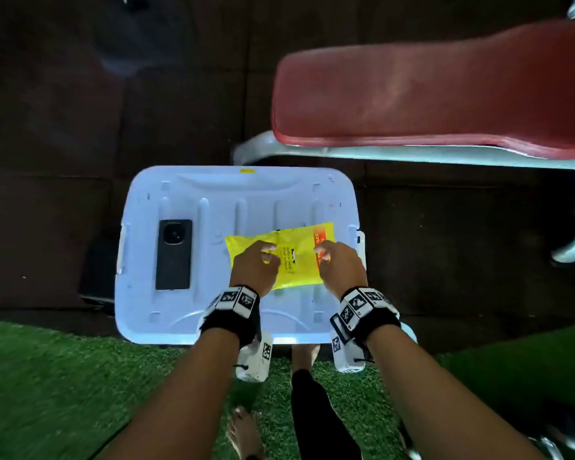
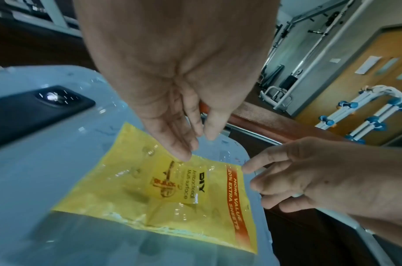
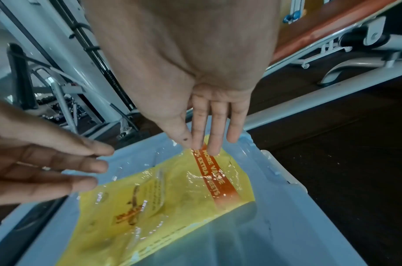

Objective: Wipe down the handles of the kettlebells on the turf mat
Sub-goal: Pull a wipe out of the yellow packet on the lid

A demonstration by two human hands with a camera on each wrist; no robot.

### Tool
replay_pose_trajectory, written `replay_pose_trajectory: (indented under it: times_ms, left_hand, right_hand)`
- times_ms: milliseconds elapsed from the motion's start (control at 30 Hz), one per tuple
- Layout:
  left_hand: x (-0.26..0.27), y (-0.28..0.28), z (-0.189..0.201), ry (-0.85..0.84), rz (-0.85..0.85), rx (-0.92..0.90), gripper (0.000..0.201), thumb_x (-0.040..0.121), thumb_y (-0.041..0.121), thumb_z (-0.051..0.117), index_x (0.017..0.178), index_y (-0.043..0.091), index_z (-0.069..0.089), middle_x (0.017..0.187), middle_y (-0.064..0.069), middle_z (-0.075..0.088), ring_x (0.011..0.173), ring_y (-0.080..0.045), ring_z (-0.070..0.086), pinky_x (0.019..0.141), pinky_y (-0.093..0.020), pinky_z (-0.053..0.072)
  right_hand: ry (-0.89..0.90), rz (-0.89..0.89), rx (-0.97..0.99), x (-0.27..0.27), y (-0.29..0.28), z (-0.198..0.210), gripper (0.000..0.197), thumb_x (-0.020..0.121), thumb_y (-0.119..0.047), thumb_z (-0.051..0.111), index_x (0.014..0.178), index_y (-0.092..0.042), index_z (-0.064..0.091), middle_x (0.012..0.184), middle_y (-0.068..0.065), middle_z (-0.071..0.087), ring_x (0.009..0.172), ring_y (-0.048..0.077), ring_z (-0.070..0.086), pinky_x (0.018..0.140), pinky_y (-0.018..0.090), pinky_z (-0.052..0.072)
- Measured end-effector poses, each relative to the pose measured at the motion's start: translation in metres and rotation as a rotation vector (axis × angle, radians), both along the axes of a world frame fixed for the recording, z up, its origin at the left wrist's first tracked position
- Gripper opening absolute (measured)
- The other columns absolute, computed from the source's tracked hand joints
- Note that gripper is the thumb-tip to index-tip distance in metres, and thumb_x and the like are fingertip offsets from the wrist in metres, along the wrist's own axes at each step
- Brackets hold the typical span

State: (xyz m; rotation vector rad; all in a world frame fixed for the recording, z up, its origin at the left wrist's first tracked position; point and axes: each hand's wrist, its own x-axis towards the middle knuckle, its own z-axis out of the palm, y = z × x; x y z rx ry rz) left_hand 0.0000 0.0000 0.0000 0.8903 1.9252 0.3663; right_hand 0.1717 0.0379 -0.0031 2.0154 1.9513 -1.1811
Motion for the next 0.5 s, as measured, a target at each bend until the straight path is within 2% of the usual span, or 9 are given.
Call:
replay_pose_trajectory:
  times_ms: [67,200,267,400,500]
  left_hand:
    - [0.007,0.014,-0.023,-0.024,0.041,-0.052,0.030,0.092,0.017,0.067,0.121,0.014,0.068,0.106,-0.004,0.077,0.096,-0.026,0.072,0.080,-0.028,0.054]
    - [0.025,0.024,-0.050,0.072,0.020,-0.183,0.043,0.078,0.046,0.082,0.109,0.019,0.068,0.099,0.005,0.074,0.106,-0.017,0.068,0.093,-0.028,0.050]
    - [0.028,0.023,-0.059,0.114,-0.005,-0.201,0.048,0.075,0.052,0.082,0.107,0.020,0.067,0.103,0.006,0.074,0.108,-0.016,0.067,0.098,-0.033,0.051]
    - [0.029,0.018,-0.070,0.139,-0.054,-0.164,0.021,0.089,0.039,0.072,0.096,0.019,0.072,0.103,0.002,0.077,0.104,-0.019,0.071,0.094,-0.032,0.052]
    - [0.020,0.008,-0.068,0.125,0.013,-0.116,0.022,0.096,0.036,0.064,0.094,0.015,0.069,0.102,-0.004,0.077,0.102,-0.026,0.070,0.089,-0.035,0.052]
  right_hand:
    - [-0.030,0.003,-0.016,0.002,0.011,-0.021,0.046,0.091,0.000,0.047,0.125,-0.025,0.065,0.122,0.008,0.063,0.115,0.028,0.059,0.094,0.039,0.049]
    - [-0.024,0.027,-0.011,0.001,0.015,-0.052,0.043,0.091,-0.002,0.049,0.123,-0.025,0.066,0.120,0.008,0.063,0.113,0.028,0.061,0.094,0.040,0.048]
    - [-0.007,0.043,0.007,-0.001,0.013,-0.061,0.040,0.090,-0.002,0.055,0.122,-0.023,0.067,0.120,0.008,0.063,0.111,0.028,0.061,0.094,0.040,0.048]
    - [0.000,0.049,0.037,-0.002,0.011,-0.072,0.036,0.088,-0.004,0.061,0.119,-0.022,0.067,0.118,0.008,0.061,0.107,0.031,0.060,0.091,0.043,0.049]
    - [-0.020,0.079,0.030,-0.002,0.010,-0.074,0.034,0.088,-0.008,0.063,0.119,-0.022,0.067,0.117,0.009,0.061,0.109,0.032,0.058,0.092,0.044,0.047]
